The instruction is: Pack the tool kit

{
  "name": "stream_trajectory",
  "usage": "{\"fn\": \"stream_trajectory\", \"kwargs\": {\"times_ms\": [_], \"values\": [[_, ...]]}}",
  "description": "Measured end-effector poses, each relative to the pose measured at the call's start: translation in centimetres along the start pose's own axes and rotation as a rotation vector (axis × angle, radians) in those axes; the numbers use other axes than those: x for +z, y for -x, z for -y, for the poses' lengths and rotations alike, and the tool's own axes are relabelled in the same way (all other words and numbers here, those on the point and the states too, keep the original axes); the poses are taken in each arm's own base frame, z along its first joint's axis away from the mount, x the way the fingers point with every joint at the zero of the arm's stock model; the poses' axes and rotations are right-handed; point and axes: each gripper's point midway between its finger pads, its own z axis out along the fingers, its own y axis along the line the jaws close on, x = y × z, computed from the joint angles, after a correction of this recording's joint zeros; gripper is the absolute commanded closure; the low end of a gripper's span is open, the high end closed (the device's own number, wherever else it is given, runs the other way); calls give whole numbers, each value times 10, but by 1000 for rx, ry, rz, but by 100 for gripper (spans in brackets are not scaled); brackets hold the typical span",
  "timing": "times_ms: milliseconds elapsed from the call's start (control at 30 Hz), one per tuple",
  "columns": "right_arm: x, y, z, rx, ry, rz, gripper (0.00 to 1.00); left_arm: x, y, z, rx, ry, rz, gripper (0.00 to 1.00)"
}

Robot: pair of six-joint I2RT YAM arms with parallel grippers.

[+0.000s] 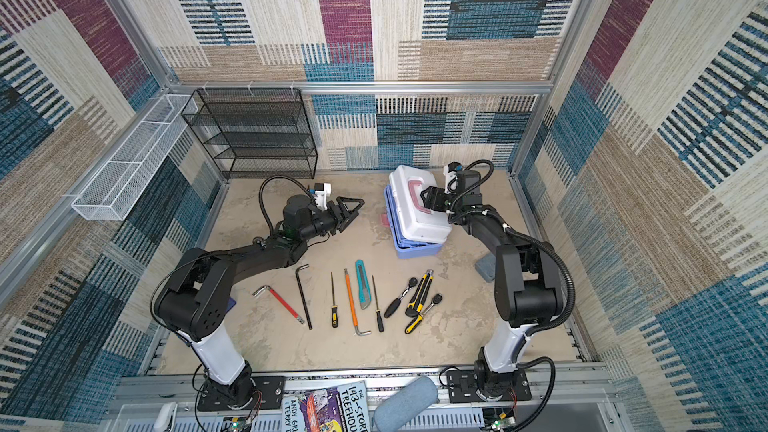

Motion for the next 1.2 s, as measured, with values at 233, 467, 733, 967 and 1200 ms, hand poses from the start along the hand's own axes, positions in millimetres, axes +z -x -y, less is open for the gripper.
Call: {"fn": "stream_trajectory", "kwargs": {"times_ms": [233, 467, 733, 967, 1200], "values": [[19, -2, -7, -78, -54, 19, 35, -3, -8, -12, 27, 86, -49, 27], [14, -1, -23, -32, 29, 19, 34, -9, -15, -18, 40, 133, -80, 28], [6, -10, -45, 60, 148, -38, 33, -5, -7, 2, 81, 111, -81, 29], [7, -17, -58, 161, 246, -41, 33, 19, -20, 15, 82, 47, -143, 30], [4, -20, -65, 242, 300, -37, 32, 36, -21, 15, 21, -16, -144, 32]]}}
